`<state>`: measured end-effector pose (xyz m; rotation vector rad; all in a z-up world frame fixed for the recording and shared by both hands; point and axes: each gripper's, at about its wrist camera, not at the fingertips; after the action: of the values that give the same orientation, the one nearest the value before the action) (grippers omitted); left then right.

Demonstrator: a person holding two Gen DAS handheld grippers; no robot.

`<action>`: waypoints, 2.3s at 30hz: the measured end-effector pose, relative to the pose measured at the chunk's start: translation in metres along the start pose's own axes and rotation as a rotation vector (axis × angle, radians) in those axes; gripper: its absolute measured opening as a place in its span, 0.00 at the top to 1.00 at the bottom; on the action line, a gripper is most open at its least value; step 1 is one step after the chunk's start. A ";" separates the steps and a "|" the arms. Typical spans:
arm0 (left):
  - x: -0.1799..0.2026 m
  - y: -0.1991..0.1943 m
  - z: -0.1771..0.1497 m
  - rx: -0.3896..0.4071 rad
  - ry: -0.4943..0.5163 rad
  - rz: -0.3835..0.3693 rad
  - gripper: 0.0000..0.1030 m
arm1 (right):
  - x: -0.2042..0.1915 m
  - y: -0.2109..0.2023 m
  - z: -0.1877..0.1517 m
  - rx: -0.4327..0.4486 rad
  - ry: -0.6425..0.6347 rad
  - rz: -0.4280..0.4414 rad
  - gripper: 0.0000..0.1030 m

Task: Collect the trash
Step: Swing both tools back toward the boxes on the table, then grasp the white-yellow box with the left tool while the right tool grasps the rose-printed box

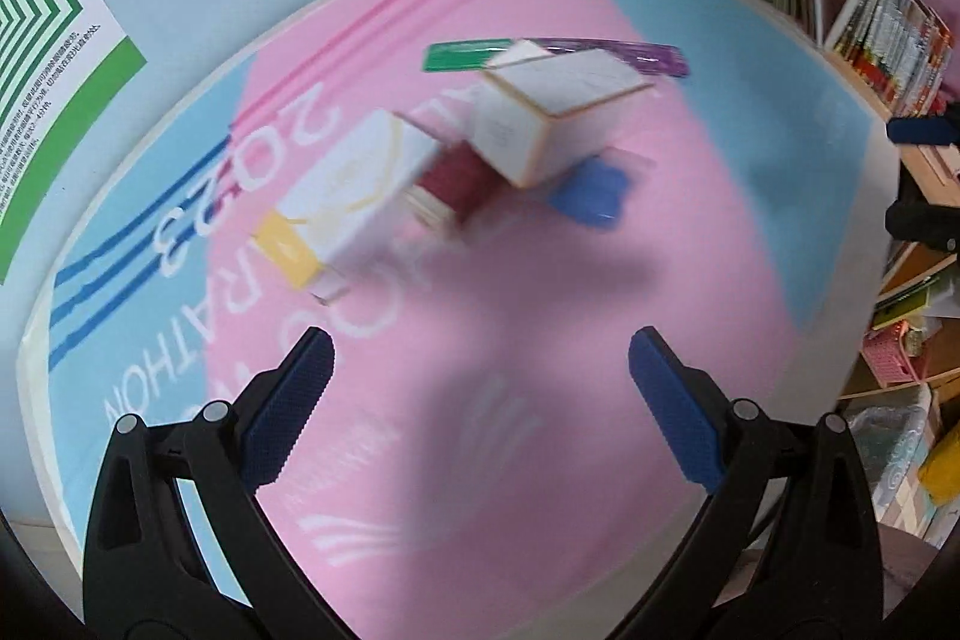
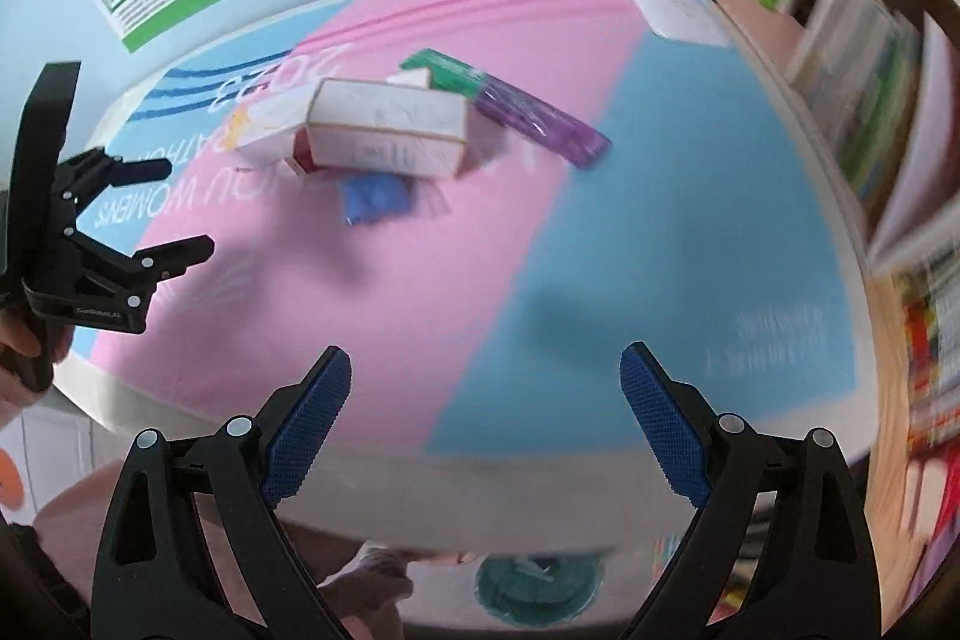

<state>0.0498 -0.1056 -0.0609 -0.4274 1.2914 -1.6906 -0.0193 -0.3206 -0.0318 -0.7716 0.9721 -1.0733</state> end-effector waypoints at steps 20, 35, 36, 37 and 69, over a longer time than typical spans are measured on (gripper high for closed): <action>-0.059 0.069 0.031 -0.066 0.083 0.005 0.06 | -0.046 0.096 0.097 -0.157 -0.290 0.049 0.12; -0.064 0.105 0.048 -0.089 0.149 -0.050 0.06 | -0.056 0.139 0.119 -0.203 -0.427 0.011 0.12; -0.064 0.106 0.049 -0.090 0.150 -0.054 0.06 | -0.056 0.141 0.120 -0.204 -0.431 0.014 0.12; -0.064 0.107 0.049 -0.090 0.152 -0.056 0.06 | -0.057 0.143 0.121 -0.206 -0.436 0.015 0.12; -0.058 0.143 0.080 -0.065 0.292 -0.120 0.38 | -0.045 0.154 0.163 -0.174 -0.443 0.007 0.40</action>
<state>0.2034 -0.1038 -0.1425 -0.3086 1.5615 -1.8667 0.1772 -0.2218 -0.0926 -1.0933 0.6918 -0.7702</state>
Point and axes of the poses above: each gripper's, at about its wrist camera, not at the fingertips, and y roughly the way its jaws point, x to its right, z to its top, and after that the axes turned 11 degrees about z, right-handed
